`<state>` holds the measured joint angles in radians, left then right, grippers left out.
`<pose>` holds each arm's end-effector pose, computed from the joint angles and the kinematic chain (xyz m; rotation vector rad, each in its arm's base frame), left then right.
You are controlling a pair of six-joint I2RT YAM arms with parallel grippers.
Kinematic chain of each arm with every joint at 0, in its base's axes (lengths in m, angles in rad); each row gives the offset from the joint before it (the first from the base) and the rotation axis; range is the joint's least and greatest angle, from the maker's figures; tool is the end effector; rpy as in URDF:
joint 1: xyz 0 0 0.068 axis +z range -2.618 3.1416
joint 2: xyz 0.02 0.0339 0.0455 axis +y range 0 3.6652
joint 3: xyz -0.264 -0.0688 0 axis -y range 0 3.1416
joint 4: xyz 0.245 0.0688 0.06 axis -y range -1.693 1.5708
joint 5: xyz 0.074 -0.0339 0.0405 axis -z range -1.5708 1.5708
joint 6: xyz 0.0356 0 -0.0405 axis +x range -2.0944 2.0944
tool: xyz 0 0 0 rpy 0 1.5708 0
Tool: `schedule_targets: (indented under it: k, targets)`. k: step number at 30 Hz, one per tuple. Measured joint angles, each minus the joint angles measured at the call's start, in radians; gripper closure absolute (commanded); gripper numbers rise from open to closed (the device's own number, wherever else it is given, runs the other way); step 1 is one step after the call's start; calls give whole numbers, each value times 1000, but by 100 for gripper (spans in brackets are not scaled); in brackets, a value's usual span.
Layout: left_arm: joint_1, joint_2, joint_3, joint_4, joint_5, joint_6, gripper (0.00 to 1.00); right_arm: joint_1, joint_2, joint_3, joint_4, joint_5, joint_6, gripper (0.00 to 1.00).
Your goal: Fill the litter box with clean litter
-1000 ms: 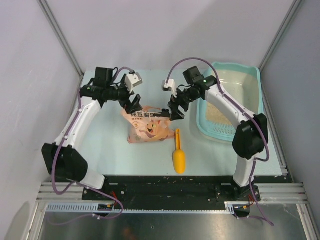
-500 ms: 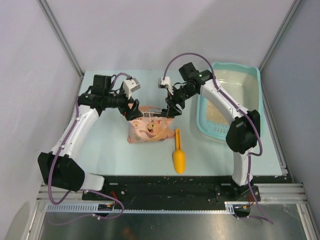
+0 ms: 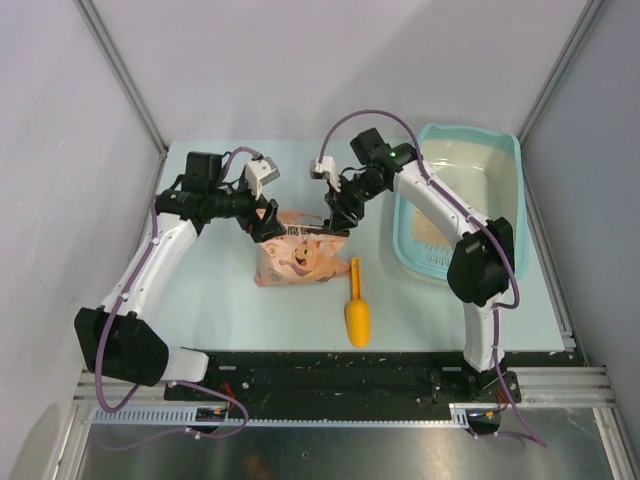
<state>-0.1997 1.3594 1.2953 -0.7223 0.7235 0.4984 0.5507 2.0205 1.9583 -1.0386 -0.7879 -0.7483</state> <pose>0.2737 -0.0795 0.3445 1.0682 1.9356 -0.6829 0.3514 0.2454 0.3075 -1.6718 1.7993 0.9533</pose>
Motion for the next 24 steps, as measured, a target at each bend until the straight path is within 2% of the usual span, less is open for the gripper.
schedule_targets:
  k: [1,2,4,13,18,20,24]
  targets:
    - [0,0,-2,2,2,-3,7,0,0,0,6,6,6,68]
    - [0,0,-4,4,4,-4,7,1,0,0,13,13,12,82]
    - [0,0,-8,4,6,-6,7,1,0,0,25,25,18,99]
    - [0,-1,-20,13,16,-26,8,-22,-14,-1,51,16,42,100]
    - [0,-1,-20,20,16,-27,8,-51,-119,-29,24,10,-4,100]
    - [-1,-1,-20,23,16,-27,8,-63,-193,-87,-11,12,-57,100]
    - [-4,-1,-19,26,12,-26,8,-66,-404,-363,-89,25,-168,100]
